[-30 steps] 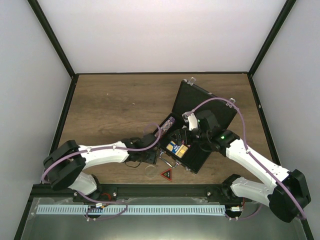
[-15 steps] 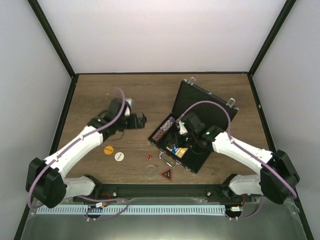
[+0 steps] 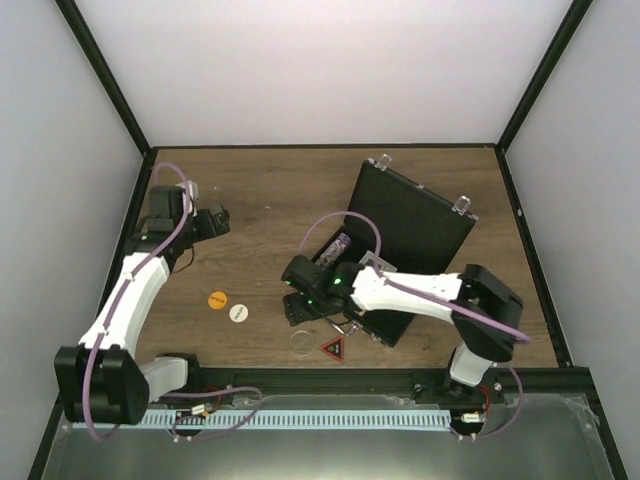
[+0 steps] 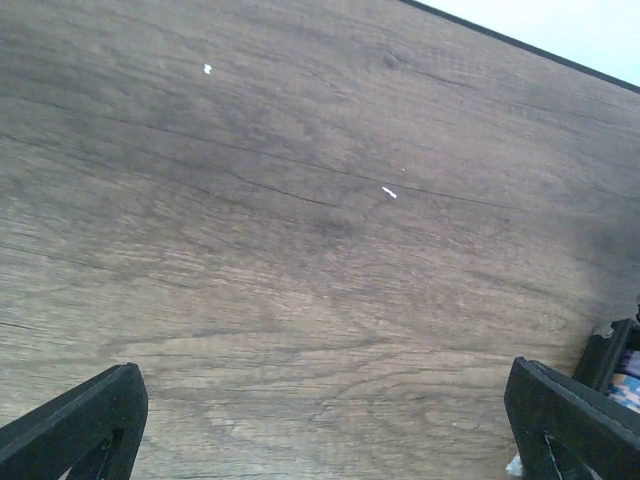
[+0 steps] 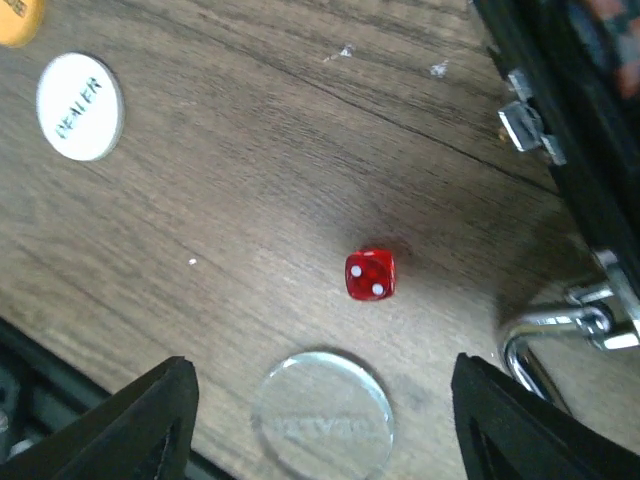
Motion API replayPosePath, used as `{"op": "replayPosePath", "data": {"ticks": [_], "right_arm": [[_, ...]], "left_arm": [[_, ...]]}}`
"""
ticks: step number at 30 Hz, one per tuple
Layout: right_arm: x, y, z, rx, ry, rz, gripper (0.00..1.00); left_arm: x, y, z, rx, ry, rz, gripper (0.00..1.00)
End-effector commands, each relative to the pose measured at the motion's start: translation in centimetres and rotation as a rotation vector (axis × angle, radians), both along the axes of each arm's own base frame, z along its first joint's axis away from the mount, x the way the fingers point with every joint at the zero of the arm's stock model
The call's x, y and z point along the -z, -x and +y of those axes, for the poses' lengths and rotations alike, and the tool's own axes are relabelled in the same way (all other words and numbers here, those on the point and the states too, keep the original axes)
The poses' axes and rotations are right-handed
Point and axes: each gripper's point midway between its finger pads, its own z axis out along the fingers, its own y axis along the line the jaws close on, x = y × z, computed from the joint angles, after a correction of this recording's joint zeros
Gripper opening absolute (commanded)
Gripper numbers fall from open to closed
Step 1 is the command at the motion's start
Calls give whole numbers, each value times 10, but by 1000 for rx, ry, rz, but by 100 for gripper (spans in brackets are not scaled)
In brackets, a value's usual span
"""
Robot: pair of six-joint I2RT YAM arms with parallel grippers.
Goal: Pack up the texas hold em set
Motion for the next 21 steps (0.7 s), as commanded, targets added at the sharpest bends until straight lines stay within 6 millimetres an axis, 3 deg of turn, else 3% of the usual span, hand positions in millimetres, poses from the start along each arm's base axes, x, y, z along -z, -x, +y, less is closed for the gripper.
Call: {"op": "replayPosePath", "data": {"ticks": [1,8,21], "right_arm": [[15,-9,4,19,115,-50,69],[39,-13,17,-41,203,-63,57],[51,-18,25,-68,247,-91,32]], "left_arm": [[-15,3,14,-17,-98,-134,100],[-15,4,18,-15,-135,-148,100],[-9,5,23,-33,-159,-124,100]]}}
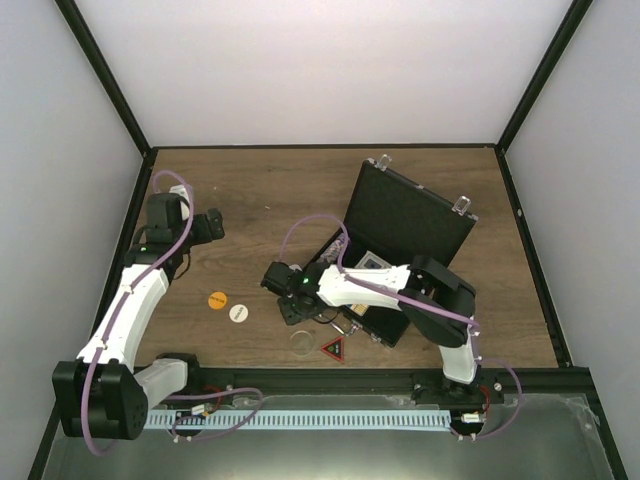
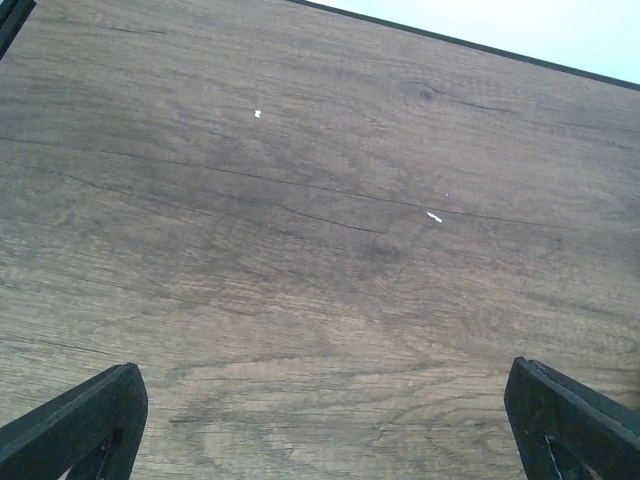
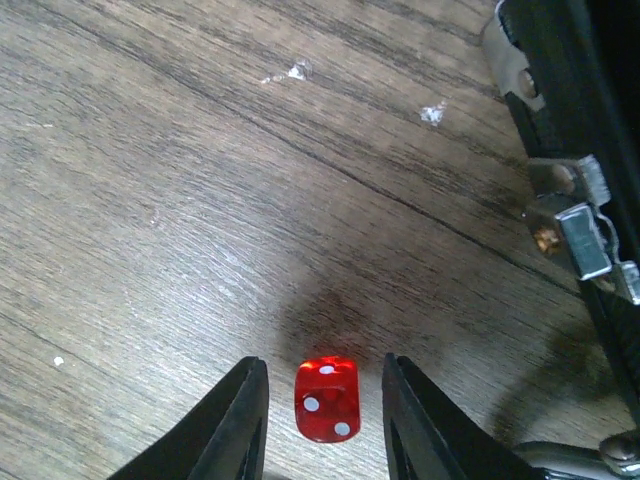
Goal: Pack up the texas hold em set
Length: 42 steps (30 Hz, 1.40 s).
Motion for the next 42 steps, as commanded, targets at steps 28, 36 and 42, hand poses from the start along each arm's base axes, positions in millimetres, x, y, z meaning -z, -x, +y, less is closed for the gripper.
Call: {"op": "replayPosePath", "data": {"ticks": [28,36,42], "right_arm": [[2,-2,6,-13,85,-62,23],[2,-1,7,-16,81,-54,17],[5,0,6,-18,88,-49,18]], "left_arm": [[1,-3,-5,27,7,-3,100],[2,-3,-5,29,9,-2,100],[2,-3,-6,33,11,0,100]]}}
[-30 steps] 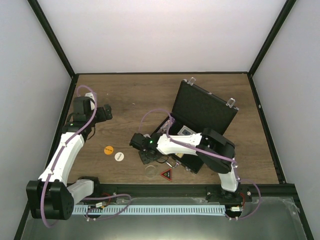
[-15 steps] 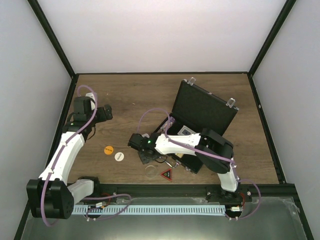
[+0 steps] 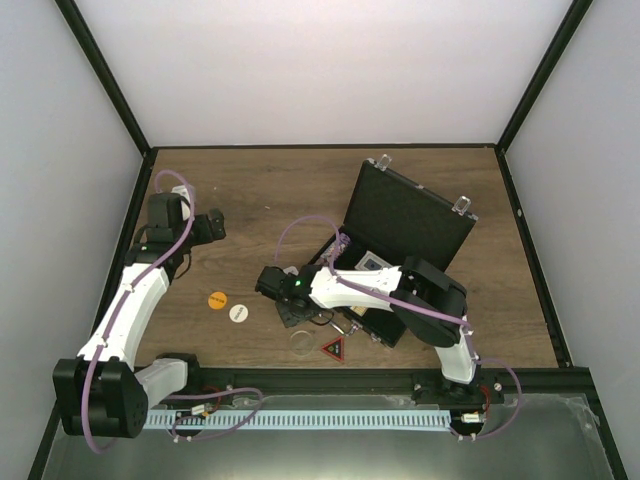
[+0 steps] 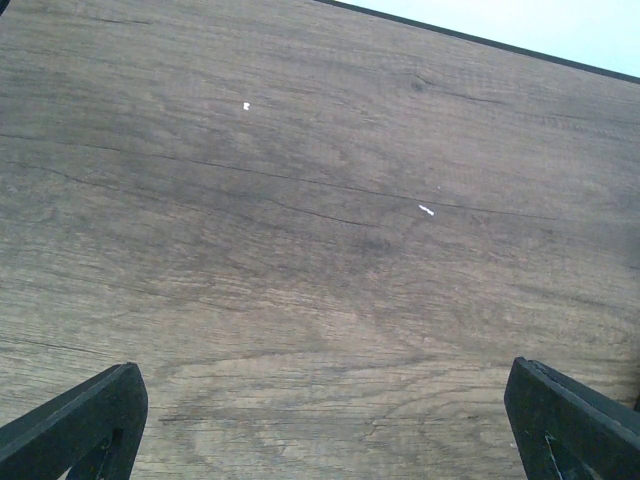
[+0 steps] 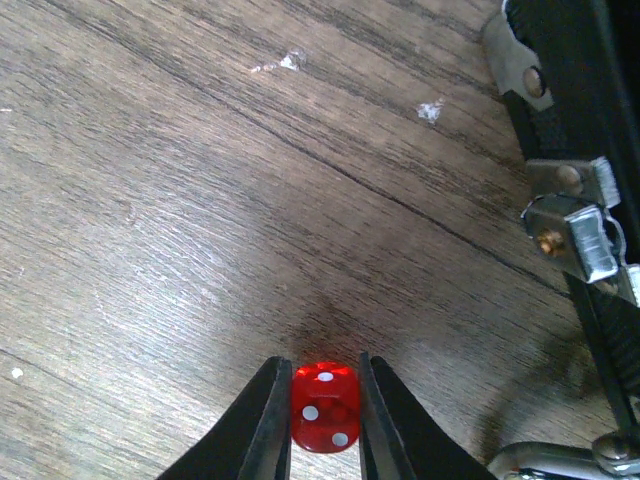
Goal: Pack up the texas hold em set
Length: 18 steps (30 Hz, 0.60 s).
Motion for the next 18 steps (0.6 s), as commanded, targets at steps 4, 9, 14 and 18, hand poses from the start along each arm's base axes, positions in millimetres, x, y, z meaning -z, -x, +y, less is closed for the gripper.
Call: {"op": "replayPosePath", "data": {"ticks": [4,9,14,18], "right_arm": [[0,1,6,0,8,-11,18],[0,1,6,-5,12,-11,16],[-5,0,9,-13,-7,-15,8],[-25,-3,13,-23,-51,-46,6]], "left_arm": [[-1,-2,-2,13,2,-10,100],[-1,-3,-2,14,2,-10,100],[-1,-2,-2,14,1,-9,100],[-1,-1,-2,12,0,-11,100]]}}
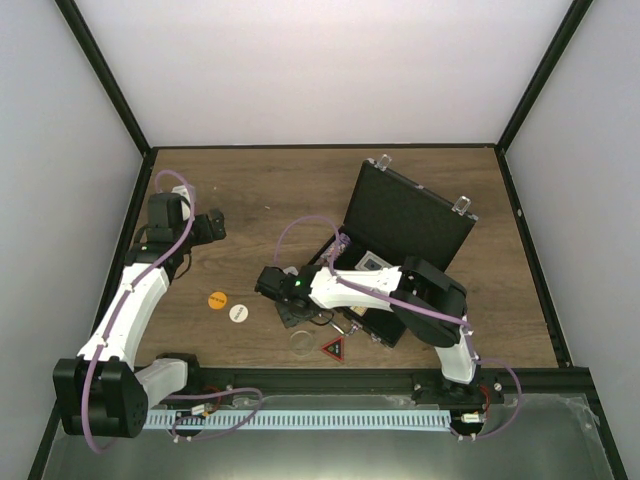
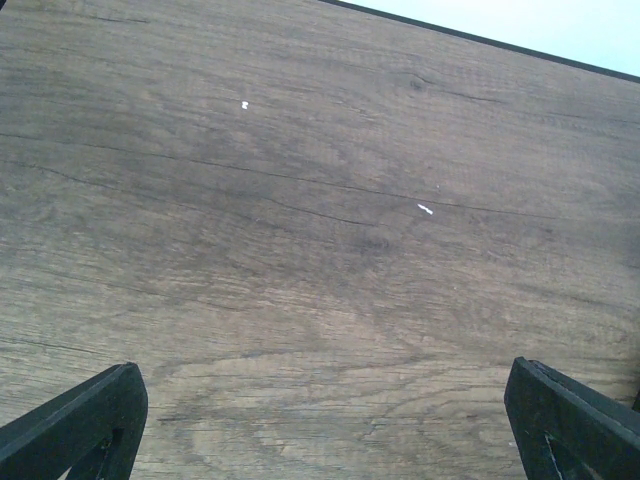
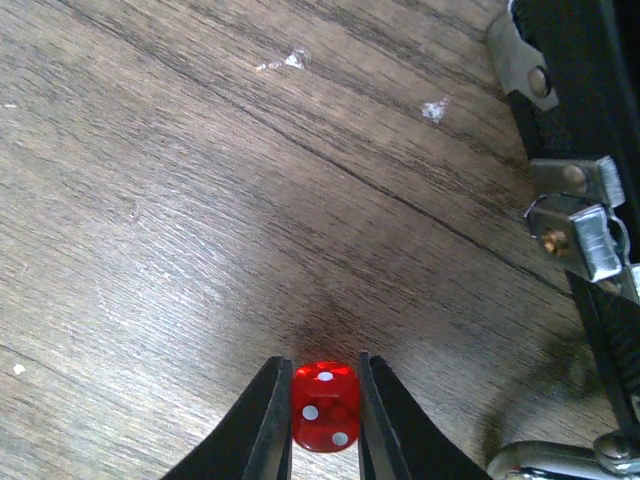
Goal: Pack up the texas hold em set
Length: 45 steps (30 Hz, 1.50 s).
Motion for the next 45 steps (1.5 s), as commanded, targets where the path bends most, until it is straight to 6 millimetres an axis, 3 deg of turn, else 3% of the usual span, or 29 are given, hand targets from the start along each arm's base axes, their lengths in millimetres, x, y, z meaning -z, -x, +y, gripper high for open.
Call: {"op": "replayPosePath", "data": {"ticks": [1,5,9,17,21,27,35,45], "right_arm": [[-34,-4,14,-29,-69,-57,6],[-73,-10,7,-72,-120,-110,6],[-101,-26,-26,-97,-127,-163,6],[-115,-78,-111,-137,-132,-249,6],[-109,-96,-129,-174,-139,-281,6],[-86,-109,-139,-190,-117,-276,6],[-58,-111,-133,-238,-100,-238,6],[-29,-114,-145,-223,-4,-204,6]], "left_arm": [[-2,-1,-1,10,-2,-13,100],[0,-1,-1,9,-3,-8,100],[1,-1,-1,9,-3,-6,100],[4,-2,0,6,-8,3,100],[6,-3,-1,9,-6,11,100],[8,-2,-2,15,-2,17,100],[8,-2,-4,22,4,16,100],[8,-2,-4,23,4,16,100]]}}
